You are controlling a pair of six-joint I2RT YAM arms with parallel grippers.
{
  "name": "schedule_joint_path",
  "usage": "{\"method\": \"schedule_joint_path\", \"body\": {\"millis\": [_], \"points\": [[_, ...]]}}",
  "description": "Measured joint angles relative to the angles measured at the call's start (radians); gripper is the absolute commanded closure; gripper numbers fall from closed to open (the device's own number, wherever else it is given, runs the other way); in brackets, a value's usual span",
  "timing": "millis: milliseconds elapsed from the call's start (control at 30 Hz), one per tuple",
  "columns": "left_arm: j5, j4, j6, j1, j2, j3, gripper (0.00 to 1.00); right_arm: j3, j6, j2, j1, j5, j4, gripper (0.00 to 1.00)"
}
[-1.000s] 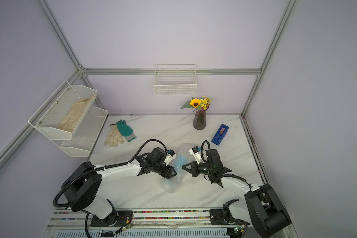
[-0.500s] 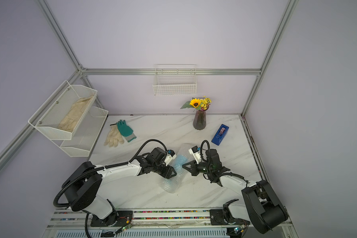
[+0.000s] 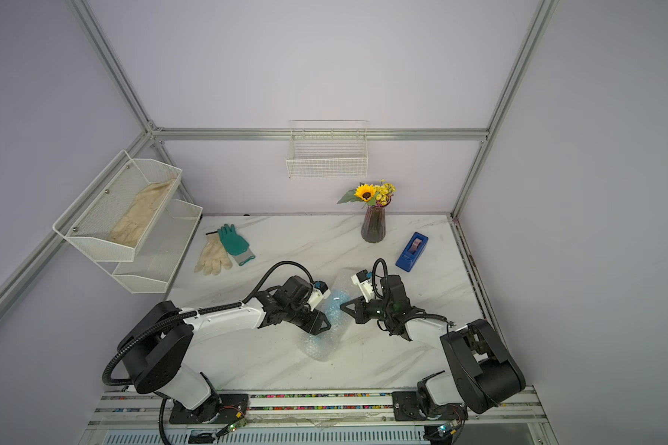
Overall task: Wrap wine glasses in bubble wrap
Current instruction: Stick the tape on the bubble wrap.
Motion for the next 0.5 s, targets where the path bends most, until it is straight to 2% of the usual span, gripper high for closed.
{"method": "schedule_joint_path", "body": {"millis": [500], "points": [[0.007, 0.021, 0.000, 0.000, 0.005, 0.000, 0.54, 0.024, 0.005, 0.041, 0.000, 0.027, 0.056, 1.00]]}}
